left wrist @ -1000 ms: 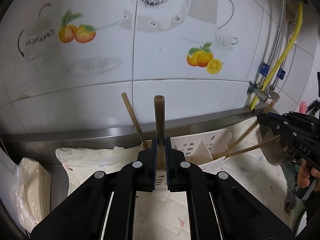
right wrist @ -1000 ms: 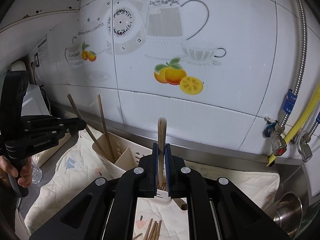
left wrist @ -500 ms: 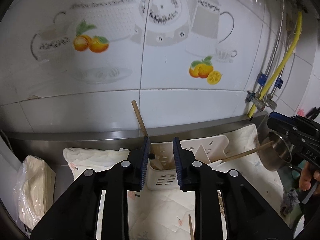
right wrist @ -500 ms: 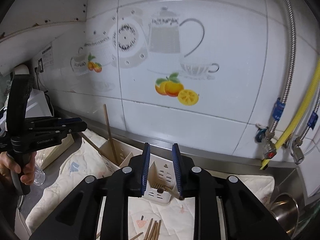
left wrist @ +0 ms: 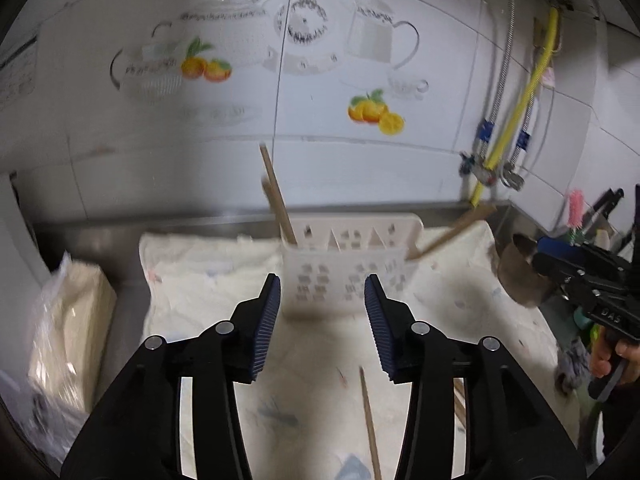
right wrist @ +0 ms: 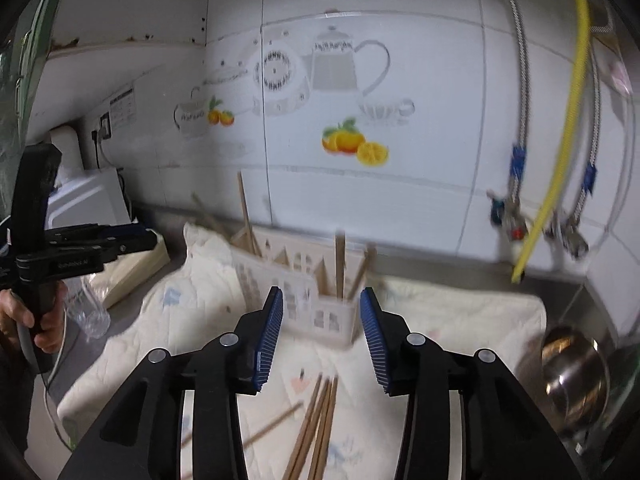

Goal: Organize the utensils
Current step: 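Move both open tools back down to the remaining chopsticks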

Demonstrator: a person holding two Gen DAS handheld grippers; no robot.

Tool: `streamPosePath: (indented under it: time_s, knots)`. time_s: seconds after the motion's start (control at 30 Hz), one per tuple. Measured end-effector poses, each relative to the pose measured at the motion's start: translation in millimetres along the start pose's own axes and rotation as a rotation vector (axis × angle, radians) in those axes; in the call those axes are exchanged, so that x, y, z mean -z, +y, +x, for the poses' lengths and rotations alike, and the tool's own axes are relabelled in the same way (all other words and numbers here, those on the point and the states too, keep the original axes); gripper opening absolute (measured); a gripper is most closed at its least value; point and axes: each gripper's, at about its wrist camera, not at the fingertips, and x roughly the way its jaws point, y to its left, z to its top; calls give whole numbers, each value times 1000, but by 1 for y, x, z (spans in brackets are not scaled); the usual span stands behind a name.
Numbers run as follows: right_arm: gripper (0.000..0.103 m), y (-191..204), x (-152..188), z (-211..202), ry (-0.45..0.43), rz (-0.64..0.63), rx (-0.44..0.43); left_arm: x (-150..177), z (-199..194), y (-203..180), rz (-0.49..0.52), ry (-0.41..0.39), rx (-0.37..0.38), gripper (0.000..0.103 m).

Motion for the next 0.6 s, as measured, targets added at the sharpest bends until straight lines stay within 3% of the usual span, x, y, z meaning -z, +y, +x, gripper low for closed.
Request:
streamPosePath:
  time_s: [0.43, 0.6]
  knots:
    - [39, 2, 118, -5, 147, 60, 30, 95, 2, -4, -74, 108, 13, 48]
    - [28, 2, 159, 4, 240, 79, 36, 123, 3, -4, -85, 150, 17, 48]
